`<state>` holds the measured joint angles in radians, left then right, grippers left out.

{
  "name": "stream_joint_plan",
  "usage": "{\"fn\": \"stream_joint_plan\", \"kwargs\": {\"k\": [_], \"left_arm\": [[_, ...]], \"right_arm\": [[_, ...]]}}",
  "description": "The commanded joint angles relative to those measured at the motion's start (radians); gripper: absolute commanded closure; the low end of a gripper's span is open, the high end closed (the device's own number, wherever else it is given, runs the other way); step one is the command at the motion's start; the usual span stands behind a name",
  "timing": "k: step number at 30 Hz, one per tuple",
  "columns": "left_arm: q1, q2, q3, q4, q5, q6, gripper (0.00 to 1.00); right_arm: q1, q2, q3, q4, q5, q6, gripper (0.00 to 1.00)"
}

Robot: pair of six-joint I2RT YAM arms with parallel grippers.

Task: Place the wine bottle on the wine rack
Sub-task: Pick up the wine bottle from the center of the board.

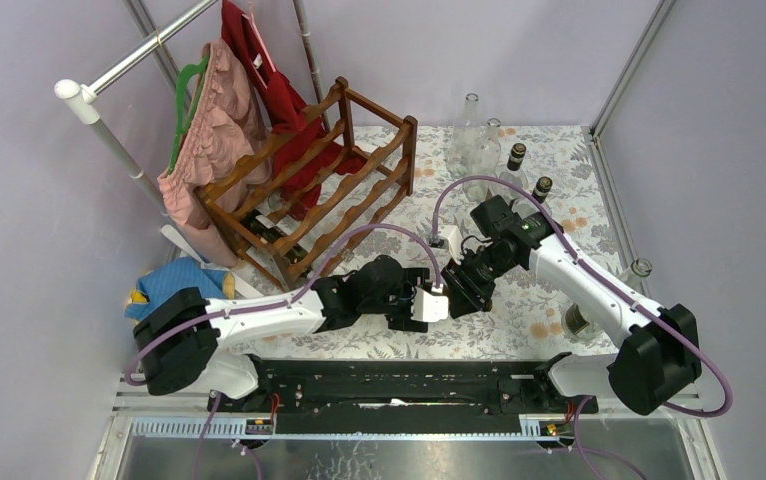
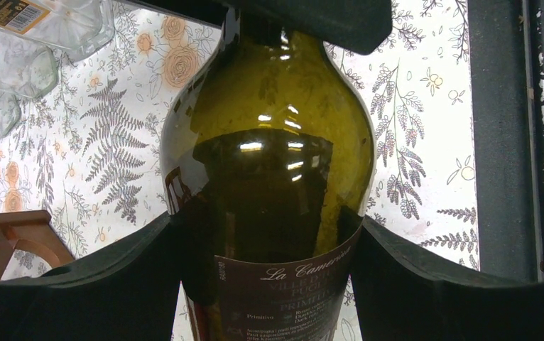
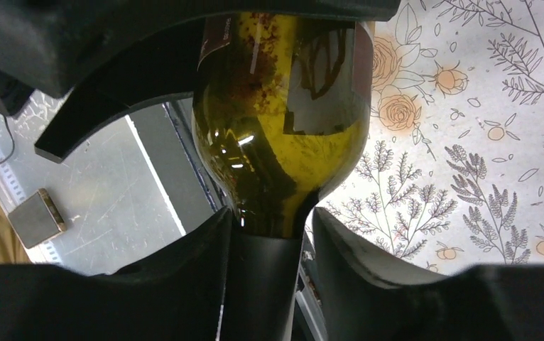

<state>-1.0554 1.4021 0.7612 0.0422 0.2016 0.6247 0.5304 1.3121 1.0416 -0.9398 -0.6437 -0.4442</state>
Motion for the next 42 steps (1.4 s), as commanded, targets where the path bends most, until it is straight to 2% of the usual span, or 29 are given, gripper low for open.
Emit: {"fn": "stream_joint_plan", "kwargs": {"k": [1, 6, 9, 14, 16, 19, 20, 21, 25, 29, 34, 42], "left_arm": [[-0.006, -0.002, 0.067, 0.072, -0.018, 0.02, 1.0], [-0.005, -0.006, 0.068, 0.072, -0.031, 0.017, 1.0], [-0.005, -0.01, 0.07, 0.071, -0.04, 0.017, 1.0], [0.002, -0.019, 0.068, 0.069, -0.044, 0.015, 1.0], [0.006, -0.022, 0.067, 0.071, -0.044, 0.011, 1.0], [0.009, -0.025, 0.067, 0.081, -0.047, 0.003, 1.0], [0.009, -0.026, 0.068, 0.085, -0.051, -0.003, 1.0], [0.009, -0.026, 0.069, 0.088, -0.054, -0.01, 0.96], [0.009, -0.02, 0.078, 0.089, -0.049, -0.026, 0.61], [0.009, 0.002, 0.076, 0.092, -0.039, -0.035, 0.33], [0.009, 0.002, 0.063, 0.124, -0.063, -0.057, 0.03], [0.006, -0.147, 0.063, 0.1, -0.052, -0.185, 0.01]], "right_arm": [[0.011, -0.009, -0.002, 0.0, 0.002, 0.013, 0.54], [0.011, -0.027, 0.002, -0.013, -0.008, 0.009, 0.78], [0.01, -0.028, 0.006, -0.02, -0.004, 0.004, 0.81], [0.01, -0.016, 0.012, -0.031, -0.005, -0.006, 0.76], [0.011, -0.025, 0.016, -0.028, -0.009, -0.005, 0.81], [0.011, -0.048, 0.029, -0.027, -0.024, -0.005, 0.97], [0.011, -0.057, 0.032, -0.029, -0.033, -0.011, 1.0], [0.01, -0.066, 0.033, -0.028, -0.04, -0.013, 1.0], [-0.007, -0.098, 0.034, -0.011, -0.059, 0.003, 1.0], [-0.054, -0.101, 0.03, -0.011, -0.127, 0.006, 1.0], [-0.084, -0.108, 0.021, -0.001, -0.143, 0.01, 1.0], [-0.146, -0.158, -0.005, 0.037, -0.152, 0.028, 1.0]]}}
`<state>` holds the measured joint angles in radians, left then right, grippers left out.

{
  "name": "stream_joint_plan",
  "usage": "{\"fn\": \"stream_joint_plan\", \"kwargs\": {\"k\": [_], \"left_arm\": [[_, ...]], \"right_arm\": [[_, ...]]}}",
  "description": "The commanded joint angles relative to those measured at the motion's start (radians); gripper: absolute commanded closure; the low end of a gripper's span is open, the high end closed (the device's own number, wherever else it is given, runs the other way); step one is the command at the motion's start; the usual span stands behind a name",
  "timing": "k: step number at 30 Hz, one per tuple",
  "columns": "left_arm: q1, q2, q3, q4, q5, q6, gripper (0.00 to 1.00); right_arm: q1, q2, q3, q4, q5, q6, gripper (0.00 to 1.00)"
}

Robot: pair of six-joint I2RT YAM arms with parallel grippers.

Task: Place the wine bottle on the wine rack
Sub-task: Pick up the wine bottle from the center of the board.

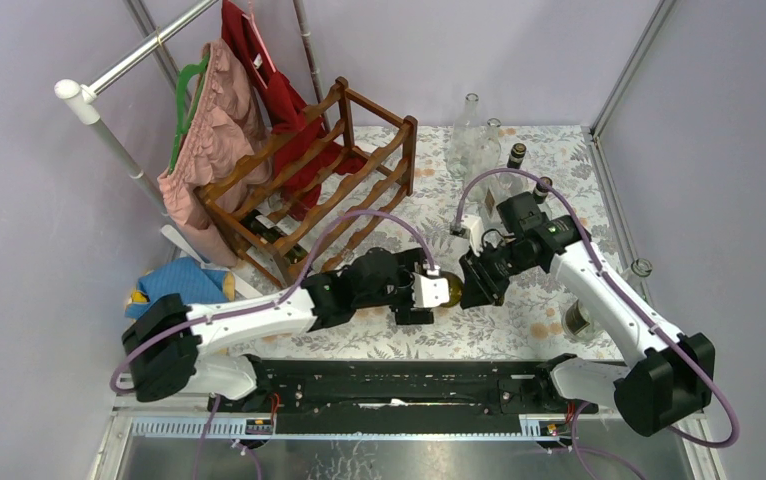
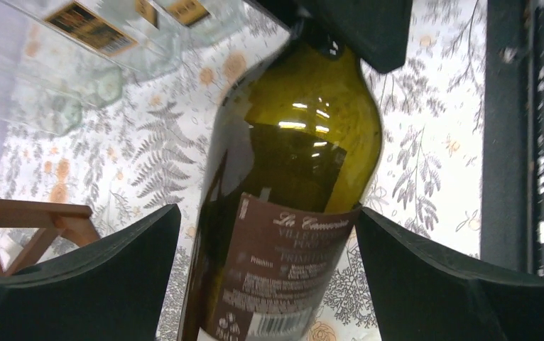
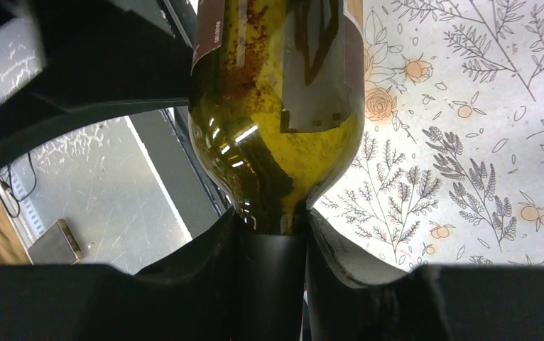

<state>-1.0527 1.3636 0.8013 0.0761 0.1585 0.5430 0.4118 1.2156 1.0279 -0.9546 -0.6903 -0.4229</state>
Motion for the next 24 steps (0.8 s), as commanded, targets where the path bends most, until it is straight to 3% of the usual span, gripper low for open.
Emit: {"fn": "stream_joint_plan", "kwargs": {"k": [1, 8, 12, 17, 24], "left_arm": [[0.001, -0.137, 0.03, 0.053, -0.007, -0.141, 0.01], [0.0, -0.379, 0.154, -0.059, 0.034, -0.46, 0.01], [0.014, -0.459, 0.298, -0.229, -0.067, -0.596, 0.01], [0.101, -0.479, 0.405, -0.395, -0.189, -0.563, 0.01], [0.21, -0.4, 0.456, -0.32, -0.128, -0.514, 0.01]], "right_arm": [[-0.035, -0.068, 0.006, 0.056, -0.105, 0.007, 1.0], [-0.048, -0.103, -0.005, 0.129, -0.043, 0.028, 1.0], [-0.049, -0.115, -0.009, 0.216, 0.001, 0.054, 1.0], [-0.049, -0.042, 0.018, 0.321, 0.037, 0.075, 1.0], [-0.043, 0.057, 0.06, 0.444, 0.057, 0.15, 1.0]]}}
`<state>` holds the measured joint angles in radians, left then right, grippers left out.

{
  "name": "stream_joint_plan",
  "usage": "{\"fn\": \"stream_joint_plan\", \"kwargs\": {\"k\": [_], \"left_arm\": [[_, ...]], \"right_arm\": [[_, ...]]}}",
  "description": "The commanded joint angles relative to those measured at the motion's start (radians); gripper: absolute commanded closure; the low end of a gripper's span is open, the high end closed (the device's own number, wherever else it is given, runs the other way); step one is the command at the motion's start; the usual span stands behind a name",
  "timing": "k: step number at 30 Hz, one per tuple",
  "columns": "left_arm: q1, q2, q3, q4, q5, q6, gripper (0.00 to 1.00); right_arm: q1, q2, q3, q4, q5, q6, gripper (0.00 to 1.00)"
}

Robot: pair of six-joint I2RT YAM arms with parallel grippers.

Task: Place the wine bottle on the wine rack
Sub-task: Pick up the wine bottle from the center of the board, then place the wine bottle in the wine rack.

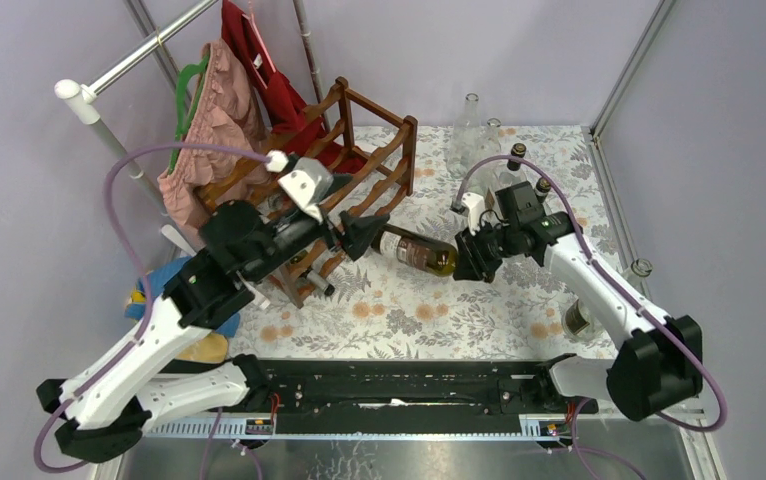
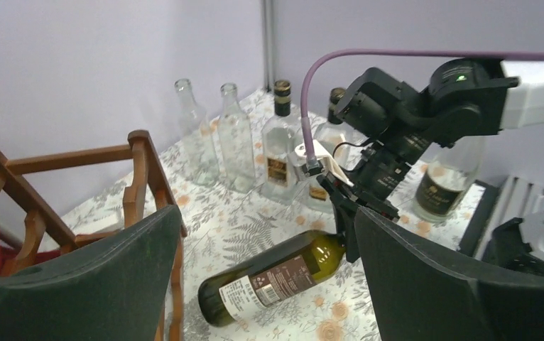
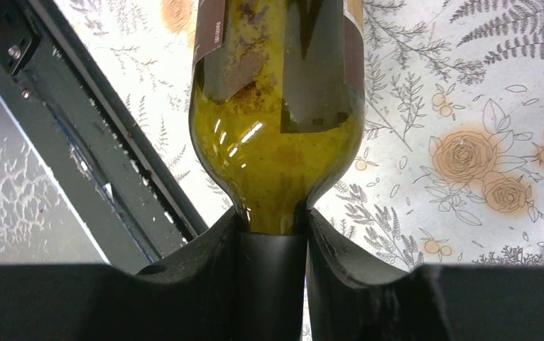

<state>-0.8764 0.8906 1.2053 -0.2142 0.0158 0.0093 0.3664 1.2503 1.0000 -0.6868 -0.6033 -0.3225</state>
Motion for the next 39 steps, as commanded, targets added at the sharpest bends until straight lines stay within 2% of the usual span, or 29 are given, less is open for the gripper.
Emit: {"fn": "stream_joint_plan", "kwargs": {"k": [1, 7, 20, 39], "left_arm": [[0.039, 0.095, 0.069, -0.027, 0.02, 0.031, 0.01], [0.048, 0.108, 0.025, 0.081, 0.042, 0.044, 0.01], [0.126, -0.061, -0.145, 0.237, 0.006, 0.039, 0.01], [0.16, -0.11, -0.223, 0.286, 0.017, 0.053, 0.01]], "right_arm": [[0.006, 0.033, 0.096, 0.183, -0.025, 0.053, 1.0], [0.03, 0.062, 0.091, 0.269, 0.014, 0.089, 1.0], [0.07, 0.144, 0.072, 0.411, 0.056, 0.115, 1.0], [0.116, 0.239, -0.014, 0.677, 0.094, 0.078, 1.0]]}}
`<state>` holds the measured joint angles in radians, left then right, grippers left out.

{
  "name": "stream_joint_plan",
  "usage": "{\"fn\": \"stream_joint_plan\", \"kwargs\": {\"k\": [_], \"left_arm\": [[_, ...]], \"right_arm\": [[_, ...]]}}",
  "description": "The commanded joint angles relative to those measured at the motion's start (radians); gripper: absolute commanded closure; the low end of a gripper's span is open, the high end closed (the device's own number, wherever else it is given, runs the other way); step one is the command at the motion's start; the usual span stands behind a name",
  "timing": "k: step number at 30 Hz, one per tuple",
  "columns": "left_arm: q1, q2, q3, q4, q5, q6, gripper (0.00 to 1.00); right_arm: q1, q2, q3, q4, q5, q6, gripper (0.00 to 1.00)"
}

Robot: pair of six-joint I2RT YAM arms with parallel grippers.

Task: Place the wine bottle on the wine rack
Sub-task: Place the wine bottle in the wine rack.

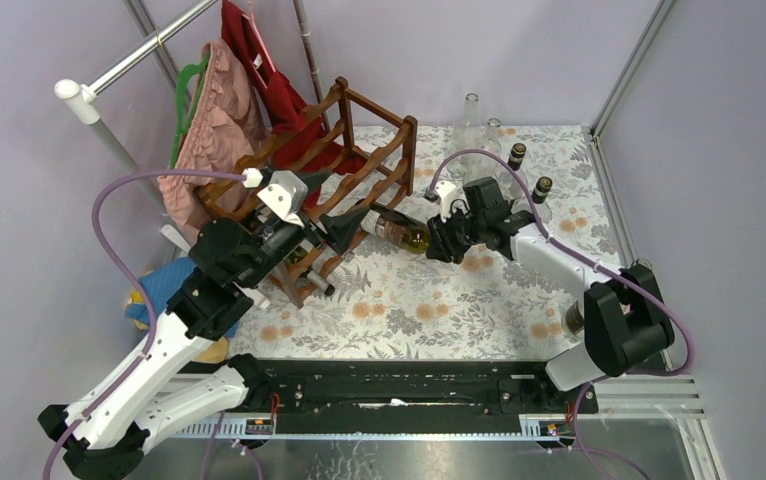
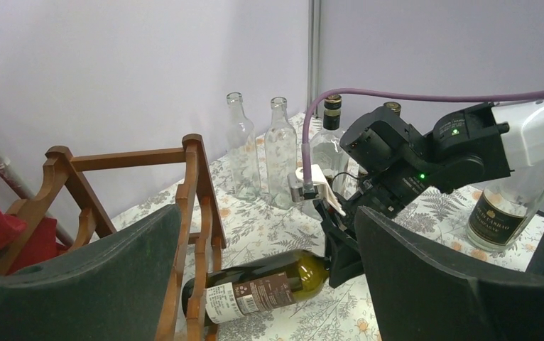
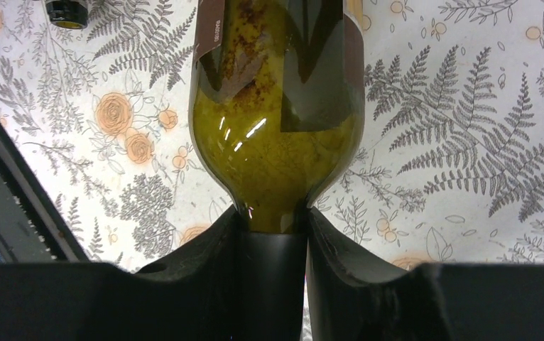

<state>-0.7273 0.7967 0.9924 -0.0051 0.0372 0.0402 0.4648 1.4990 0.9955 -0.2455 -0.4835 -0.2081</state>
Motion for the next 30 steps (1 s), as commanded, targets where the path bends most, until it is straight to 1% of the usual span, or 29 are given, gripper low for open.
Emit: {"fn": "stream_joint_plan", "kwargs": {"k": [1, 3, 11, 17, 24, 30], "left_arm": [[0.012, -0.013, -0.011, 0.077, -0.001, 0.021, 0.01], [0.015, -0.009, -0.012, 0.077, 0.008, 0.02, 0.01], [0.03, 0.003, -0.019, 0.083, 0.024, 0.018, 0.01], [0.046, 0.009, -0.024, 0.09, 0.042, 0.011, 0.01], [0.061, 0.016, -0.027, 0.096, 0.054, 0.007, 0.01], [0.077, 0.022, -0.03, 0.099, 0.062, 0.006, 0.01]], "right_arm": [[0.02, -0.002, -0.024, 0.285, -0.021, -0.049, 1.0], [0.024, 0.011, -0.057, 0.362, -0.009, -0.068, 1.0], [0.044, 0.055, -0.125, 0.546, 0.001, -0.094, 1.0], [0.064, 0.089, -0.123, 0.627, 0.012, -0.116, 1.0], [0.079, 0.155, -0.133, 0.739, 0.028, -0.189, 1.0], [0.082, 0.229, -0.118, 0.848, 0.028, -0.193, 1.0]]}}
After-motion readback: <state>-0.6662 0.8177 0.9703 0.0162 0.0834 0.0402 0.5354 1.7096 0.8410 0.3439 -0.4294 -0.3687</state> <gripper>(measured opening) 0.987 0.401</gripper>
